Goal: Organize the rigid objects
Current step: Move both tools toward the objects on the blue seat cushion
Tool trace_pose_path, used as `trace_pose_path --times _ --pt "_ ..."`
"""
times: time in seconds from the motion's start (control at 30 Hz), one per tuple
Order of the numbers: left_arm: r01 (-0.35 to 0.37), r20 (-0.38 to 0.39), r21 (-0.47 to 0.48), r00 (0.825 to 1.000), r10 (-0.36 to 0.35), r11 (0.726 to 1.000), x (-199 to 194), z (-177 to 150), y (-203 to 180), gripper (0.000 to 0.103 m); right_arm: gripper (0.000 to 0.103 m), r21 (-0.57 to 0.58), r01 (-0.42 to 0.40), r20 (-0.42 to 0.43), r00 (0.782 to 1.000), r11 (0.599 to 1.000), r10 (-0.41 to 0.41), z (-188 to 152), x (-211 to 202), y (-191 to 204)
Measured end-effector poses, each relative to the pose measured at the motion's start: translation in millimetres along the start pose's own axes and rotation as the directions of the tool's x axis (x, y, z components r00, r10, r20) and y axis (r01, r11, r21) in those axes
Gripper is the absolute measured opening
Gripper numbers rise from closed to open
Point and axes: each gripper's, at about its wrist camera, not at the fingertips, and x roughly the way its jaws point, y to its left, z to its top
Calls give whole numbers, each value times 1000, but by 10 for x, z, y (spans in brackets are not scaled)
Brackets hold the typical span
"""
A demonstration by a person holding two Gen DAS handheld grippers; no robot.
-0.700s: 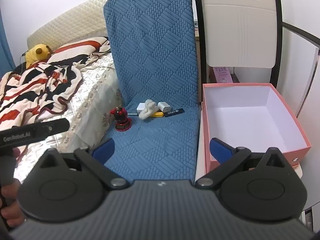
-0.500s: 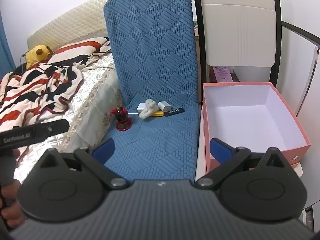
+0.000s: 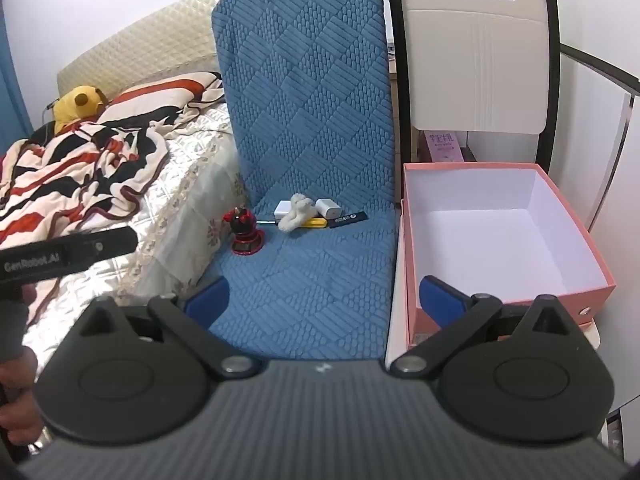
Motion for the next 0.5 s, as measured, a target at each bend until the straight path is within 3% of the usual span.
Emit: trace_pose_path --times 0.5 --pt "-19 2 14 1000 19 1000 -145 -131 -58 103 103 0 -23 30 999 1000 23 -47 -97 -45"
